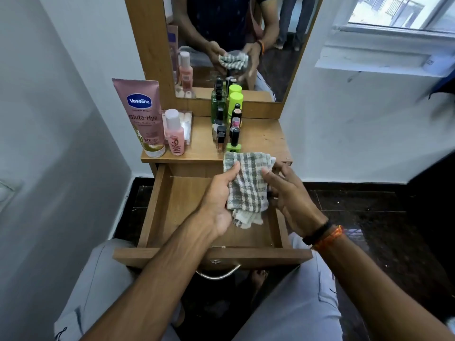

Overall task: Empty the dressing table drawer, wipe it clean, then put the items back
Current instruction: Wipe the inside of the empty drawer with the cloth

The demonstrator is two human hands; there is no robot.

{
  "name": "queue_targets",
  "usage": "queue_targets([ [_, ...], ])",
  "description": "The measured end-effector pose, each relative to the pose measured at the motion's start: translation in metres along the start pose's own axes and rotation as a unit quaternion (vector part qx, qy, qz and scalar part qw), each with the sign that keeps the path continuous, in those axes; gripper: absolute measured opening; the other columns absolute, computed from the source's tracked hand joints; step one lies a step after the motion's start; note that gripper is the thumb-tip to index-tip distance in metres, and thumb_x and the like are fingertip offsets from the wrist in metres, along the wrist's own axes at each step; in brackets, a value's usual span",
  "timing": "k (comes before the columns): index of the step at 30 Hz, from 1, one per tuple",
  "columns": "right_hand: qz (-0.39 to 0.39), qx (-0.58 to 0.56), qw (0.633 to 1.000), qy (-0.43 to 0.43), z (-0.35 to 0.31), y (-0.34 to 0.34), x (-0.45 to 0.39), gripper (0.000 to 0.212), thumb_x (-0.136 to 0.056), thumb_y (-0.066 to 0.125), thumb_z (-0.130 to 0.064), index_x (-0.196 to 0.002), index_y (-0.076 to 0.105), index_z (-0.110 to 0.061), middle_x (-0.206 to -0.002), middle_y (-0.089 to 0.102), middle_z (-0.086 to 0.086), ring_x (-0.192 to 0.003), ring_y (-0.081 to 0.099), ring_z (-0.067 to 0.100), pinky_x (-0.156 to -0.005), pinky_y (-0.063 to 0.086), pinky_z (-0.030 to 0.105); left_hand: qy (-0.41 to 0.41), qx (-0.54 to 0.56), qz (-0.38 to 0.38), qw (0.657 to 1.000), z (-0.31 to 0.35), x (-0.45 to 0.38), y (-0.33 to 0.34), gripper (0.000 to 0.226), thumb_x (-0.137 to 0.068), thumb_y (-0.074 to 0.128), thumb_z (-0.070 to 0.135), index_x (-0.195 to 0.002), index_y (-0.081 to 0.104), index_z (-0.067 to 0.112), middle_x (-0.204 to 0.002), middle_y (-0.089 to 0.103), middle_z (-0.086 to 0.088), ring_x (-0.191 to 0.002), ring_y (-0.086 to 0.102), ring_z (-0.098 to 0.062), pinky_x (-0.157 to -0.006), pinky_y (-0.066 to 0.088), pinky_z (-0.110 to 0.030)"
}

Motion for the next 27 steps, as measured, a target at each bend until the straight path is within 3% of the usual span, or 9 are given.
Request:
queue_targets([
  [2,0.009,-0.018,1.000,0.001,0.006,-0.008,-0.003,0.046,-0.097,0.062,-0.019,-0.140,0.047,-0.022,-0.119,0.071,0.012,-0.103,0.072,0.028,-0.076,0.061,0.037,-0.007,-0.032,0.024,0.999,-0.002,-0.004,0.001,0.034,-0.098,0.056,0.038,-0.100,0.079,0.013,-0.107,0.076,-0.016,-0.094,0.075,-0.032,-0.086,0.059,-0.052],
  [6,0.022,-0.023,0.999,-0.021,0.008,-0.023,-0.007,0.058,-0.101,0.052,-0.003,-0.149,0.038,-0.033,-0.105,0.072,0.020,-0.083,0.072,0.026,-0.069,0.062,0.037,0.043,-0.110,0.061,0.991,0.004,-0.010,-0.003,0.031,-0.095,0.065,0.024,-0.123,0.062,0.010,-0.103,0.077,-0.008,-0.093,0.075,-0.024,-0.074,0.062,-0.039],
  [9,0.019,-0.030,0.999,-0.040,0.005,-0.033,-0.008,0.053,-0.103,0.046,-0.004,-0.143,0.049,-0.039,-0.116,0.069,0.020,-0.090,0.072,0.030,-0.073,0.063,0.043,0.101,-0.156,0.055,0.981,0.007,-0.011,-0.002,0.065,-0.084,0.075,0.003,-0.136,0.043,0.025,-0.109,0.075,-0.008,-0.096,0.074,-0.019,-0.069,0.060,-0.031],
  [11,-0.022,-0.037,0.999,-0.025,0.006,-0.034,-0.008,0.043,-0.103,0.051,-0.012,-0.139,0.055,-0.034,-0.129,0.065,0.015,-0.108,0.069,0.034,-0.086,0.060,0.050,0.134,-0.182,0.042,0.973,0.011,-0.011,0.004,0.065,-0.083,0.076,-0.002,-0.133,0.050,0.030,-0.113,0.071,-0.010,-0.098,0.073,-0.020,-0.068,0.060,-0.030],
  [14,-0.117,-0.017,0.993,0.021,0.014,-0.028,-0.006,0.048,-0.094,0.069,-0.015,-0.138,0.057,-0.026,-0.129,0.066,0.016,-0.114,0.067,0.037,-0.092,0.057,0.049,0.160,-0.247,0.029,0.955,0.020,-0.012,0.015,0.032,-0.083,0.078,0.007,-0.111,0.071,0.022,-0.118,0.069,-0.011,-0.103,0.071,-0.022,-0.076,0.062,-0.035],
  [18,-0.049,-0.032,0.998,0.008,0.005,-0.058,-0.029,0.048,-0.089,0.069,-0.001,-0.133,0.062,-0.018,-0.125,0.068,0.019,-0.108,0.070,0.037,-0.084,0.061,0.042,0.165,-0.298,0.028,0.940,0.026,-0.023,0.029,0.043,-0.079,0.081,0.006,-0.118,0.066,0.019,-0.118,0.067,-0.006,-0.103,0.069,-0.020,-0.078,0.062,-0.034],
  [20,0.006,-0.014,1.000,-0.010,-0.002,-0.073,-0.049,0.045,-0.091,0.064,0.002,-0.132,0.063,-0.017,-0.123,0.069,0.016,-0.103,0.072,0.032,-0.079,0.061,0.037,0.187,-0.358,0.053,0.913,0.032,-0.034,0.039,0.050,-0.084,0.077,0.005,-0.128,0.058,0.019,-0.122,0.064,-0.005,-0.103,0.067,-0.017,-0.083,0.062,-0.036],
  [24,0.064,0.039,0.996,-0.040,-0.016,-0.080,-0.089,0.042,-0.095,0.054,0.006,-0.131,0.061,-0.015,-0.124,0.067,0.016,-0.098,0.073,0.023,-0.074,0.060,0.030,0.240,-0.503,0.118,0.822,0.050,-0.057,0.064,0.056,-0.086,0.070,0.009,-0.138,0.051,0.017,-0.129,0.057,-0.008,-0.112,0.061,-0.024,-0.088,0.058,-0.043],
  [27,0.090,0.084,0.988,-0.093,-0.039,-0.084,-0.116,0.045,-0.094,0.054,0.005,-0.133,0.060,-0.016,-0.126,0.065,0.014,-0.102,0.071,0.024,-0.078,0.061,0.033,0.289,-0.540,0.134,0.779,0.068,-0.066,0.086,0.056,-0.085,0.066,0.008,-0.139,0.050,0.013,-0.132,0.048,-0.008,-0.110,0.056,-0.024,-0.087,0.058,-0.043],
])
Point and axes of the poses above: each hand's wrist, its own x-axis away from the middle knuckle, its own y-axis out of the palm, z = x × y, the point moved 10 cm from there along -x, towards the middle knuckle
